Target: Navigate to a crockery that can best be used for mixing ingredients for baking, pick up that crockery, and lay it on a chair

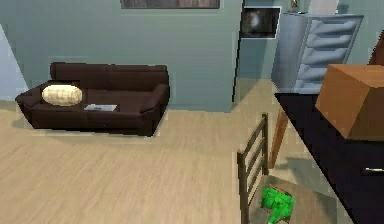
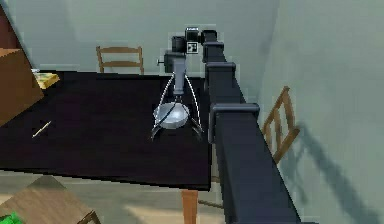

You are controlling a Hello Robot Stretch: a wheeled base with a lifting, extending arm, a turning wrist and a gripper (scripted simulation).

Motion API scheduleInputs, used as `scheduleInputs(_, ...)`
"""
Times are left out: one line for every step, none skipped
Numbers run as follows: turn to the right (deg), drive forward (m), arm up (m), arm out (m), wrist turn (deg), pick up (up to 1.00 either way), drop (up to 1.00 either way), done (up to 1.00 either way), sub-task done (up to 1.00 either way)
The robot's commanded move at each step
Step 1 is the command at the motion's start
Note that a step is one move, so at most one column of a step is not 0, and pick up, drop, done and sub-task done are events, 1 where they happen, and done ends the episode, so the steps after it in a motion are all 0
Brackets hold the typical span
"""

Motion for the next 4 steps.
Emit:
scheduleInputs(0.0,0.0,0.0,0.0,45.0,0.0,0.0,0.0,0.0)
scheduleInputs(0.0,0.0,0.0,0.0,45.0,0.0,0.0,0.0,0.0)
scheduleInputs(0.0,0.0,0.0,0.0,45.0,0.0,0.0,0.0,0.0)
scheduleInputs(0.0,0.0,0.0,0.0,30.0,0.0,0.0,0.0,0.0)
